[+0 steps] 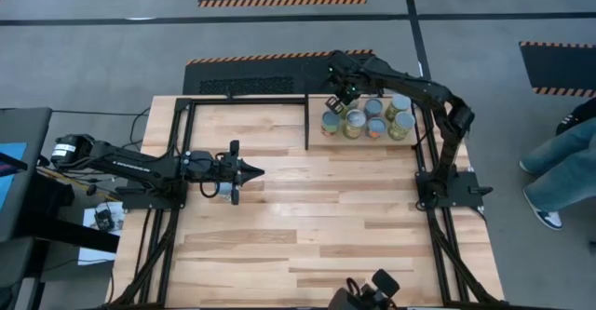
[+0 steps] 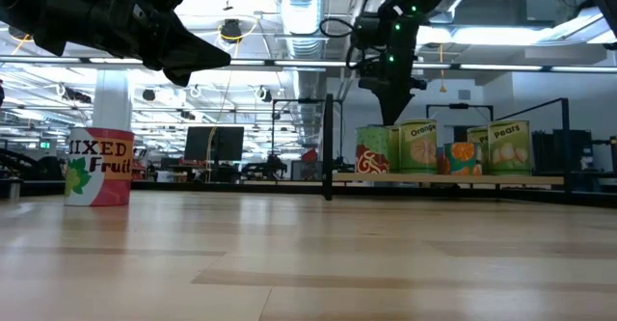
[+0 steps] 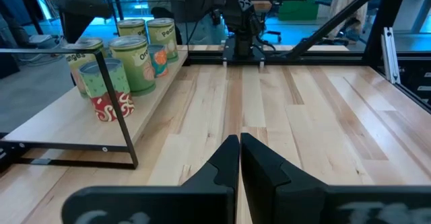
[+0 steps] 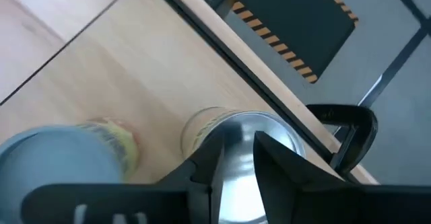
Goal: Pick and place cans onto a shelf
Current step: Put the large canned oranges on the shelf, then put the canned mixed fruit on the shelf
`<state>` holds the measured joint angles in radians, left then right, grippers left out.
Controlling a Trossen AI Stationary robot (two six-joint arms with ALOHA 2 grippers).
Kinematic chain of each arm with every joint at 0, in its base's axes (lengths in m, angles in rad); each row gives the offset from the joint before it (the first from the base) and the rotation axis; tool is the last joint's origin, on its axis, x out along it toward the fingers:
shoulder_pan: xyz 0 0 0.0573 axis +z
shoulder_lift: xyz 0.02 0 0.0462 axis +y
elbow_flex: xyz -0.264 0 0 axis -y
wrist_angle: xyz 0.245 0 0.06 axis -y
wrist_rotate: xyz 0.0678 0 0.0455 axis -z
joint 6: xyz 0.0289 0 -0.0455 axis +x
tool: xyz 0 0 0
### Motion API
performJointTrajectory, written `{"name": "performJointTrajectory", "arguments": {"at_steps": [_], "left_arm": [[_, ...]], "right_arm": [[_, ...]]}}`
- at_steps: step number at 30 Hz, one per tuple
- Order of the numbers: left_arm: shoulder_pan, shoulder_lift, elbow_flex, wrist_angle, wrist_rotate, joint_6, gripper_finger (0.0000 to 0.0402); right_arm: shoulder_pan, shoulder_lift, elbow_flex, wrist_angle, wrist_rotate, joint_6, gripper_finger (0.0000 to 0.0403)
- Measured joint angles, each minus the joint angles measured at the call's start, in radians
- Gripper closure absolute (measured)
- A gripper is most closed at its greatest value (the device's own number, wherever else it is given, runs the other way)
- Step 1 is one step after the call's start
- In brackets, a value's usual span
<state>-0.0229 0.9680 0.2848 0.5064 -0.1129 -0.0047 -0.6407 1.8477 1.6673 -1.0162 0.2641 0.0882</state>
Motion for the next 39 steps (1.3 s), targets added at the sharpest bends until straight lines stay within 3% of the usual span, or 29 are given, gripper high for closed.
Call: {"name": "performJointTrajectory", "arguments": {"at_steps": [5,9,17,25,32,39], "left_arm": [[0.000,0.000,0.000,0.000,0.004,0.001,0.0395],[-0.001,0.000,0.000,-0.011,0.004,-0.008,0.0395],[-0.003,0.000,0.000,-0.061,0.004,-0.015,0.0395],[-0.003,0.000,0.036,-0.123,0.005,-0.014,0.0395],[-0.031,0.000,0.160,-0.326,-0.006,-0.054,0.0395],[-0.080,0.000,0.301,-0.776,-0.033,-0.253,0.0389]], "right_arm": [[0.041,-0.012,0.028,-0.044,0.018,-0.049,0.0357],[0.072,-0.093,-0.046,0.025,0.103,-0.075,0.0394],[0.149,-0.440,-0.435,0.411,0.055,-0.115,0.0397],[0.378,-0.754,-0.853,0.952,0.057,-0.074,0.0394],[0.514,-0.842,-1.038,1.222,0.058,-0.115,0.0392],[0.564,-0.801,-1.079,1.258,0.060,-0.122,0.0390]]}}
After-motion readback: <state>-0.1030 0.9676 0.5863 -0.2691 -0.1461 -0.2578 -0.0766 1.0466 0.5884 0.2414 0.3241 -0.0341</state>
